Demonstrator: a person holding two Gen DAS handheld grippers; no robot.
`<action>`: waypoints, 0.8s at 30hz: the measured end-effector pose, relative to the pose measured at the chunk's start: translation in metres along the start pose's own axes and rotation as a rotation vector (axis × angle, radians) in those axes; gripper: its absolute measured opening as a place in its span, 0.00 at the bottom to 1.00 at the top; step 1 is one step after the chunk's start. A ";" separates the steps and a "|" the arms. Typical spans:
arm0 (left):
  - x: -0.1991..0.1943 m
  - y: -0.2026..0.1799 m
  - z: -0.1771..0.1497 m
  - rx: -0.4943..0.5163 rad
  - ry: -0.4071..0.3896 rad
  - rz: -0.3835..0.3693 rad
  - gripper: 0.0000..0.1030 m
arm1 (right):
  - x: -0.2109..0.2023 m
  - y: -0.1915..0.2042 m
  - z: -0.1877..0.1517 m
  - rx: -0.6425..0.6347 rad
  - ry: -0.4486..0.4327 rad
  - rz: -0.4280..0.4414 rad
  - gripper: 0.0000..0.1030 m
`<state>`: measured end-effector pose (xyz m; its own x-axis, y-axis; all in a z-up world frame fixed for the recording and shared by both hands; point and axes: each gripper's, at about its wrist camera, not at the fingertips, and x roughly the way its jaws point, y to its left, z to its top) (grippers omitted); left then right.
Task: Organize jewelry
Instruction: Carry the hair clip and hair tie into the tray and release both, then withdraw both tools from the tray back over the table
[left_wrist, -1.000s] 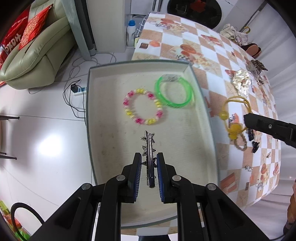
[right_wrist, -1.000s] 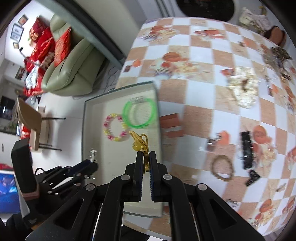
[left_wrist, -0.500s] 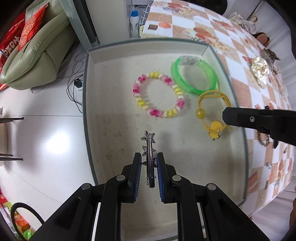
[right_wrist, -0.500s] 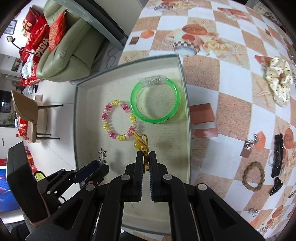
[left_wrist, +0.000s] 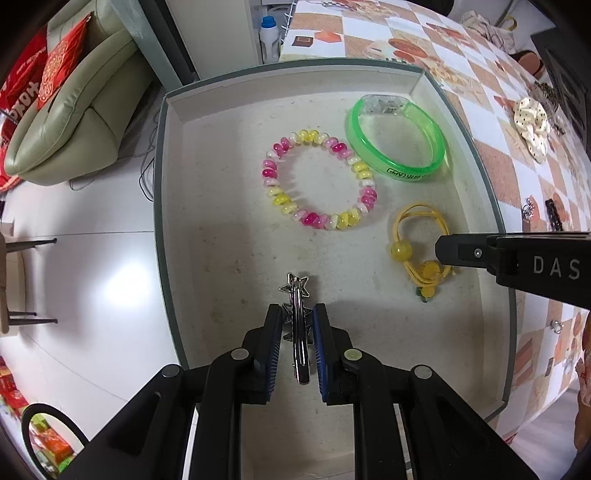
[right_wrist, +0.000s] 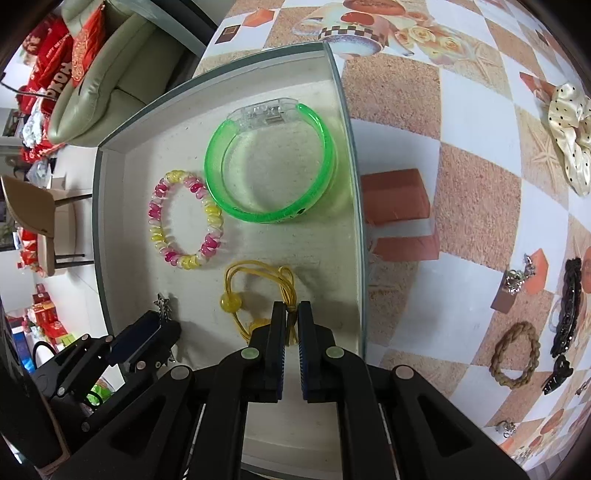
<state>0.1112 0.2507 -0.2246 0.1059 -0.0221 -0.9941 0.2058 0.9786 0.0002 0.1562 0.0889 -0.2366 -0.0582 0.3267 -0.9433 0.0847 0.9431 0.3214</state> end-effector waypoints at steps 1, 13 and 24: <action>0.000 -0.001 0.000 0.002 0.002 0.004 0.21 | 0.001 0.000 0.000 -0.003 0.002 0.000 0.07; -0.012 -0.008 0.005 -0.011 0.012 0.021 0.21 | -0.032 0.006 0.009 -0.013 -0.064 0.053 0.52; -0.028 -0.025 0.009 0.000 0.006 0.050 0.22 | -0.077 -0.013 0.006 0.048 -0.162 0.127 0.65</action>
<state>0.1122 0.2250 -0.1961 0.1098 0.0278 -0.9936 0.2001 0.9785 0.0495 0.1653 0.0517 -0.1688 0.1162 0.4255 -0.8975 0.1286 0.8896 0.4383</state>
